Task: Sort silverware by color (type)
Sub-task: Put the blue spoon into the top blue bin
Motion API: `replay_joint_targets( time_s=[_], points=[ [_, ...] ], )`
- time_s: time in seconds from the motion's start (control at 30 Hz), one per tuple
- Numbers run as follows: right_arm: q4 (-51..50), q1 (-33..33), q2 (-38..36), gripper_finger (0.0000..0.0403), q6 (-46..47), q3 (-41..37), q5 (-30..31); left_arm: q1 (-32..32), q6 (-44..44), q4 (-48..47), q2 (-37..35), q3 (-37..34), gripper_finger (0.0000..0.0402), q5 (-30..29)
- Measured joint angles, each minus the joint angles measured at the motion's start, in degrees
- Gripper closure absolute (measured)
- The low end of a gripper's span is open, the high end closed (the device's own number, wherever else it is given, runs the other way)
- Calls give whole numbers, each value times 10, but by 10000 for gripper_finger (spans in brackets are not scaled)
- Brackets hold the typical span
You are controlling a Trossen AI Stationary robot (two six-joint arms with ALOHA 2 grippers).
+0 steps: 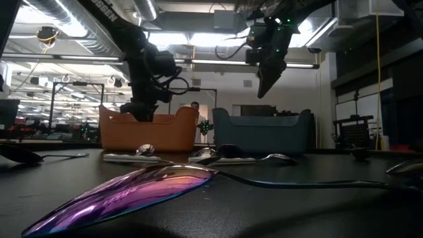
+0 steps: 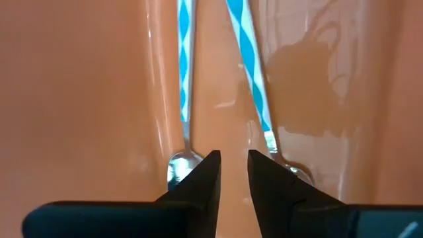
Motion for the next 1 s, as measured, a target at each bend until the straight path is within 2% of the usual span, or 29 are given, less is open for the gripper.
replay_joint_targets(
  time_s=[0.2,0.47,0.73,1.0],
  points=[
    [-43,0,-4,237,0,0,2,-13,-2,0,-27,0,331,-2],
    [-46,0,-52,237,15,0,2,-39,-77,-3,-92,0,331,-2],
    [-69,17,-111,237,39,0,-34,-91,-205,-5,-154,0,331,-31],
    [-93,105,-142,237,49,1,-34,-153,-399,-7,-192,0,331,-31]
  ],
)
